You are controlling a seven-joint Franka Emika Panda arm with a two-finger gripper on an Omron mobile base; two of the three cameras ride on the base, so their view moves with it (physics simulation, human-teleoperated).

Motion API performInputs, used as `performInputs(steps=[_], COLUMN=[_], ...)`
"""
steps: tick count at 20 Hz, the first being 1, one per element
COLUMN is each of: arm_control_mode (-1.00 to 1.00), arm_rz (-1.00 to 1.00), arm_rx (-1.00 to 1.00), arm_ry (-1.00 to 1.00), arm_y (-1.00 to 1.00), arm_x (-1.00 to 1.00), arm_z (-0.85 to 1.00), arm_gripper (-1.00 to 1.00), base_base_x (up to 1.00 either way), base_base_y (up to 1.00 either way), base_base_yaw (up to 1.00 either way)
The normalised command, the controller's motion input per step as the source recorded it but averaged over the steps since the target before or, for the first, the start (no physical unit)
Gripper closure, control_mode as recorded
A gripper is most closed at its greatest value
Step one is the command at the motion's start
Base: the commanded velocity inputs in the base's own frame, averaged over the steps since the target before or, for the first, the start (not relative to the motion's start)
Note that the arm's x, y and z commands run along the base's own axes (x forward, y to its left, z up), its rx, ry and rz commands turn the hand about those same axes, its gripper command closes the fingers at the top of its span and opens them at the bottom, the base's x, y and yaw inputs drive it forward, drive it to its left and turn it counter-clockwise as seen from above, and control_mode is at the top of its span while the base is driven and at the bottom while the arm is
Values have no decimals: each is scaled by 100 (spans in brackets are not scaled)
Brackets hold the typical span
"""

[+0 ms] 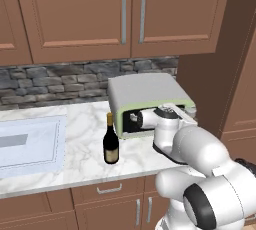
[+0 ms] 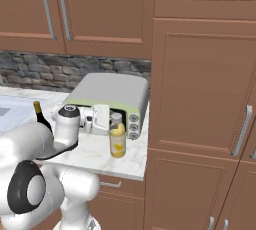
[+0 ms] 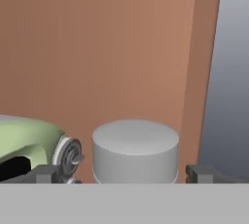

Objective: There is a wine glass and glass cup on the dining counter. Place the wine bottle next to the wine glass and the juice bottle next to the glass cup.

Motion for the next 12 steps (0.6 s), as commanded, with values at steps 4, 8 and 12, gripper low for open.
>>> performInputs(steps=[4, 8, 12], arm_control_mode=[-100, -100, -100], arm_rz=[0, 0, 0], arm_rx=[0, 3, 1], arm_ry=[2, 8, 13], arm_y=[-11, -14, -1], arm_x=[0, 0, 0], arm_z=[0, -1, 0], arm_gripper=[-100, -100, 100], base_base_x=[0, 0, 0], base_base_y=[0, 0, 0], base_base_yaw=[0, 0, 0])
